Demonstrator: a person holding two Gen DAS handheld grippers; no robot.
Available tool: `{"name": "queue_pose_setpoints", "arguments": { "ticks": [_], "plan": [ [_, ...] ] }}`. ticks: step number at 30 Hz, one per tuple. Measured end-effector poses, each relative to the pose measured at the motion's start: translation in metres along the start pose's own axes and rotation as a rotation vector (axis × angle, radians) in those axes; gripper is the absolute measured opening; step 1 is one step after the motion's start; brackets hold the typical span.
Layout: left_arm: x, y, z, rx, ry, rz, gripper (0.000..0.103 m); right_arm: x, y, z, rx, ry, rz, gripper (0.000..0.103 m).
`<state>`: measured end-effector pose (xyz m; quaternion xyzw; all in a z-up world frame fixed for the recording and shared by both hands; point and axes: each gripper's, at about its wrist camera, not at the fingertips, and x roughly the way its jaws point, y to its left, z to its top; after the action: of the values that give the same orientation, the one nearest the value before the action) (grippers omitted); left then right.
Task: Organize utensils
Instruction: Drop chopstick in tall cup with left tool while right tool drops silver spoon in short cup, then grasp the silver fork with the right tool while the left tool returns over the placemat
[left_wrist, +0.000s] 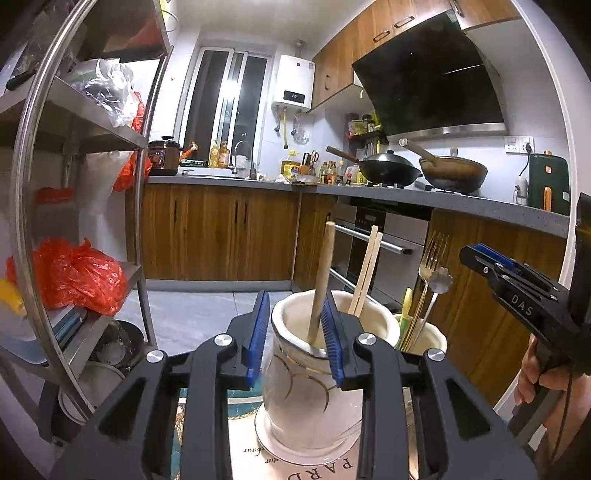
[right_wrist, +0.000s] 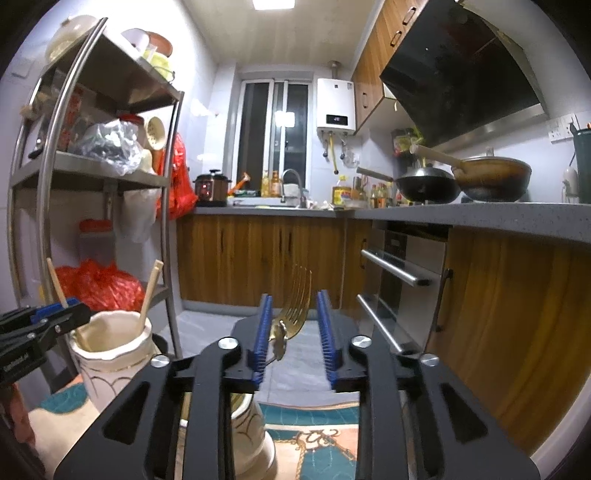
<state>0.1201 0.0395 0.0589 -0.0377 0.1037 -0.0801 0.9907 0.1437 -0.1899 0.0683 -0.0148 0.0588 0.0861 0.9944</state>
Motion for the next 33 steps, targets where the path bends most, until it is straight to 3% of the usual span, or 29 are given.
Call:
{"name": "queue_pose_setpoints", "arguments": {
  "ticks": [4, 6, 8, 11, 12, 14, 19, 33],
  "plan": [
    [-0.003, 0.0, 0.0, -0.002, -0.006, 0.004, 0.043, -0.004, -0.004, 0.003, 0.027, -0.01, 0.013, 0.049],
    [-0.004, 0.001, 0.0, 0.0, -0.01, 0.007, 0.045, -0.006, -0.006, 0.005, 0.044, -0.013, 0.026, 0.059],
    [-0.007, 0.0, -0.001, 0.002, -0.016, 0.013, 0.054, -0.008, -0.008, 0.006, 0.06, -0.02, 0.037, 0.078],
    [-0.013, 0.001, -0.003, 0.0, -0.021, 0.008, 0.06, -0.012, -0.012, 0.008, 0.083, -0.031, 0.054, 0.094],
    [-0.015, 0.0, -0.004, 0.0, -0.021, 0.007, 0.063, -0.013, -0.013, 0.008, 0.088, -0.03, 0.061, 0.095],
    [-0.019, 0.0, -0.006, -0.002, -0.026, 0.007, 0.08, -0.015, -0.015, 0.007, 0.1, -0.028, 0.064, 0.097],
    [-0.026, -0.004, -0.013, 0.015, -0.029, 0.045, 0.097, -0.017, -0.017, 0.004, 0.12, -0.004, 0.059, 0.098],
    [-0.037, -0.007, -0.028, 0.035, 0.019, 0.057, 0.097, -0.038, -0.018, -0.011, 0.137, 0.042, 0.041, 0.098]
  ]
}}
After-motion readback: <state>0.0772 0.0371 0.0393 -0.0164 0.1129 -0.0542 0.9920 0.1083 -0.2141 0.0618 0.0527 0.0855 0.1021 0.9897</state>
